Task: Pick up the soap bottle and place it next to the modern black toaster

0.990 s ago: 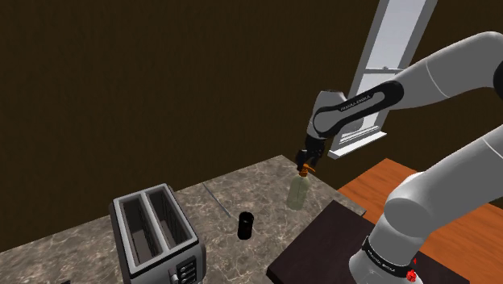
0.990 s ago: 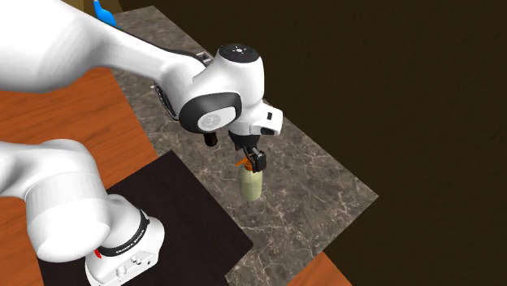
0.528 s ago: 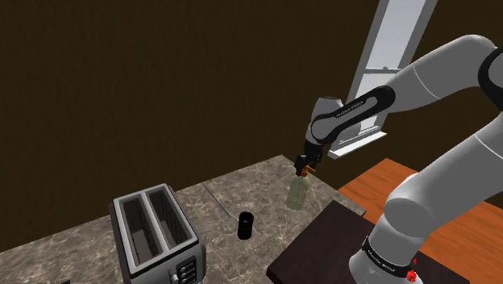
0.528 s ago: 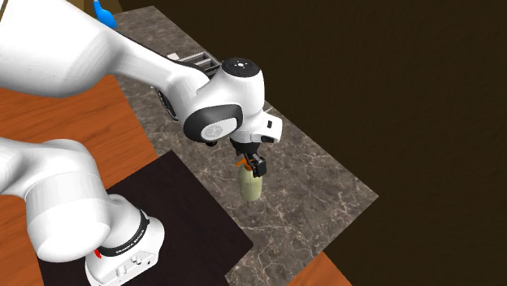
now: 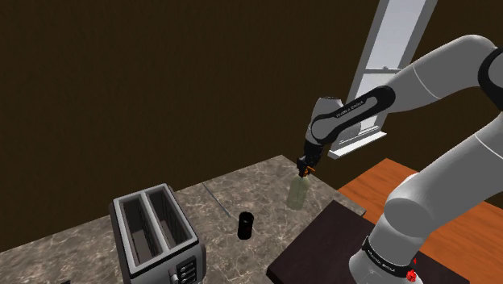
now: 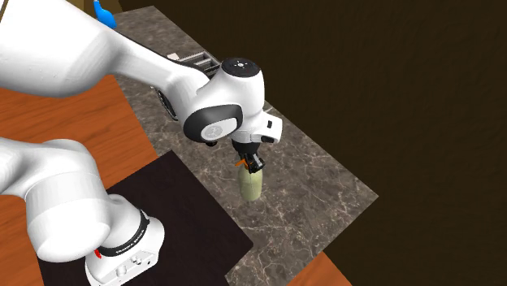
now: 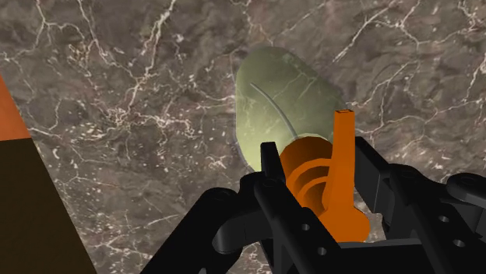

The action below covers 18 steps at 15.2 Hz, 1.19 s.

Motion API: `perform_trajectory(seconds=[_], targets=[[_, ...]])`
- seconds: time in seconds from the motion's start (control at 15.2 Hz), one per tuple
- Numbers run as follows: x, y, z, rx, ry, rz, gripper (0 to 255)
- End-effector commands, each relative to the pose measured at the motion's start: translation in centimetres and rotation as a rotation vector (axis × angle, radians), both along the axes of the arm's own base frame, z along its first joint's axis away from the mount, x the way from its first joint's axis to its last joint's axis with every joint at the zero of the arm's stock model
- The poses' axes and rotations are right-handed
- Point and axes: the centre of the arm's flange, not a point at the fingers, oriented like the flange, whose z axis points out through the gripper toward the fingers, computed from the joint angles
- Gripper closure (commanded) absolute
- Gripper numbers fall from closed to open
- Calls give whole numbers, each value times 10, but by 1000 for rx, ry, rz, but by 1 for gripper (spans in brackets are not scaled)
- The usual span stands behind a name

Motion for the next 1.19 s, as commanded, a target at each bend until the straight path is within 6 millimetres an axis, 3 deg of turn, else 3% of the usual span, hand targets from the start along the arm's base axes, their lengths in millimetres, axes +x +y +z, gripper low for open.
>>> perform_trajectory(seconds=[0.0,0.4,1.12], targets=[[0,0,0,0,1,0,255],[0,0,0,0,1,0,255],[0,0,58,0,1,0,255]])
